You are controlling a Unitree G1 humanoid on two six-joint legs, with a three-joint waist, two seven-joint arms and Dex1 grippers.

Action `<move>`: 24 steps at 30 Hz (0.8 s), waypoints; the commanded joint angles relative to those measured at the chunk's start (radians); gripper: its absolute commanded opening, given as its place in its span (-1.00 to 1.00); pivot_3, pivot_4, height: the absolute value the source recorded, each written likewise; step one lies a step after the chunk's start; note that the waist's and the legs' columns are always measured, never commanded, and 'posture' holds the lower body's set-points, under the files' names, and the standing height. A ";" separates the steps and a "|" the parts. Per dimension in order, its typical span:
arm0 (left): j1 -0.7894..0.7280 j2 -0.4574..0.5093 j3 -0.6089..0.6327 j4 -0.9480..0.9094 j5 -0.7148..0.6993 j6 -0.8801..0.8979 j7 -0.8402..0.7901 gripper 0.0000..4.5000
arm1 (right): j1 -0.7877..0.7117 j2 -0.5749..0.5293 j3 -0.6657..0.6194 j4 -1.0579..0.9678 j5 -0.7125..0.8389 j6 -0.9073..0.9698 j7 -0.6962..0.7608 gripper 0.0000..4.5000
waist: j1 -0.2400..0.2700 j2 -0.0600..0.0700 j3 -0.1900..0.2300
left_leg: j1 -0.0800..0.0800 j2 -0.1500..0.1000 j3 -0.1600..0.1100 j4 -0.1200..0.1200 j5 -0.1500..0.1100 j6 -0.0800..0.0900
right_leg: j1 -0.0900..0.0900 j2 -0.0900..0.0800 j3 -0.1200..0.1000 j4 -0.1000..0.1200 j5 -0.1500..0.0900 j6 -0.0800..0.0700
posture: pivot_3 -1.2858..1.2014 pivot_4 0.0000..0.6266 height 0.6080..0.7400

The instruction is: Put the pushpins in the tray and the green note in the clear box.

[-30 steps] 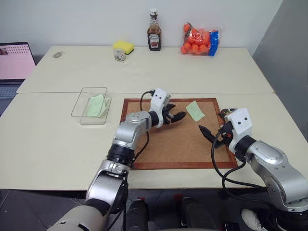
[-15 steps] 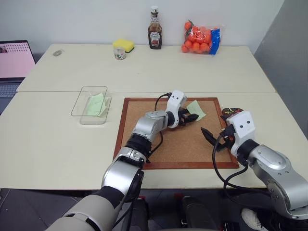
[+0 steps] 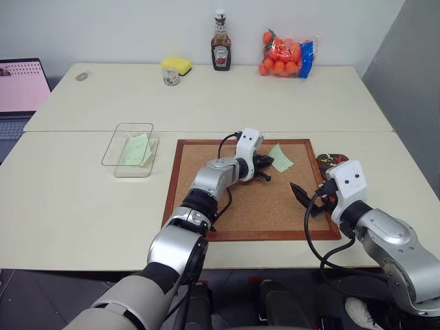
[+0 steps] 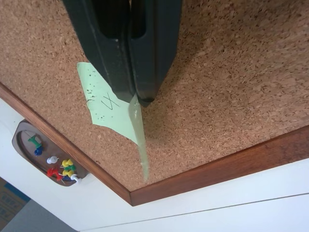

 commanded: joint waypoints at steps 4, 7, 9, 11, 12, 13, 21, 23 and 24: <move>-0.037 -0.023 0.061 -0.023 -0.056 0.027 -0.020 -0.98 | -0.010 -0.005 -0.015 -0.034 -0.013 -0.019 0.001 1.00 | 0.000 0.000 0.000 | 0.001 0.000 0.000 0.004 0.000 0.000 | 0.000 0.000 0.000 0.005 0.000 0.000 | 0.03 -0.52 1.00; -0.025 -0.019 0.068 -0.058 -0.074 0.061 -0.054 -0.98 | -0.015 -0.003 -0.011 -0.033 -0.014 -0.020 0.002 1.00 | -0.001 0.000 0.000 | 0.000 0.000 0.000 0.009 0.000 0.000 | 0.000 0.000 0.000 0.007 0.000 0.000 | 0.03 -0.52 1.00; -0.018 -0.012 0.074 -0.084 -0.089 0.082 -0.066 -0.98 | -0.016 -0.001 -0.009 -0.035 -0.014 -0.020 0.001 1.00 | -0.001 0.000 0.000 | 0.000 0.000 0.000 0.010 0.000 0.000 | 0.000 0.000 0.000 0.007 0.001 0.001 | 0.03 -0.52 1.00; -0.011 -0.002 0.078 -0.115 -0.100 0.096 -0.078 -0.98 | -0.018 -0.001 -0.006 -0.035 -0.013 -0.022 0.003 1.00 | -0.001 0.000 0.000 | 0.000 0.000 0.000 0.010 0.000 0.000 | 0.000 0.000 0.000 0.007 0.001 0.001 | 0.03 -0.52 1.00; -0.006 0.004 0.081 -0.136 -0.105 0.100 -0.082 -0.98 | -0.023 -0.001 -0.004 -0.037 -0.008 -0.024 0.009 1.00 | -0.001 0.000 0.000 | 0.000 0.000 0.000 0.010 0.000 0.000 | 0.000 0.000 0.000 0.007 0.001 0.001 | 0.03 -0.52 1.00; 0.003 0.019 0.085 -0.173 -0.112 0.108 -0.084 -0.98 | -0.027 0.000 -0.002 -0.038 -0.004 -0.025 0.012 1.00 | -0.001 0.000 0.000 | 0.000 0.000 0.000 0.010 0.000 0.000 | 0.000 0.000 0.000 0.007 0.000 0.001 | 0.03 -0.52 1.00; 0.119 0.219 0.101 -0.521 -0.081 0.139 -0.044 -0.98 | -0.138 0.009 0.088 -0.002 0.015 -0.094 0.091 1.00 | -0.013 0.000 0.000 | 0.001 0.001 0.000 0.010 0.000 0.000 | 0.000 0.001 0.002 0.008 0.001 0.001 | 0.03 -0.52 1.00; 0.142 0.289 0.122 -0.560 -0.053 0.134 0.003 -0.98 | -0.198 0.021 0.123 0.029 0.021 -0.127 0.124 1.00 | -0.015 0.001 0.000 | 0.001 0.002 0.000 0.010 0.000 0.000 | 0.000 0.002 0.002 0.009 0.001 0.000 | 0.03 -0.52 1.00; 0.155 0.327 0.134 -0.575 -0.043 0.136 0.021 -0.98 | -0.230 0.028 0.139 0.051 0.025 -0.147 0.145 1.00 | -0.012 0.001 0.000 | 0.001 0.002 -0.001 0.010 0.000 0.000 | 0.000 0.002 0.001 0.009 0.001 0.000 | 0.03 -0.52 1.00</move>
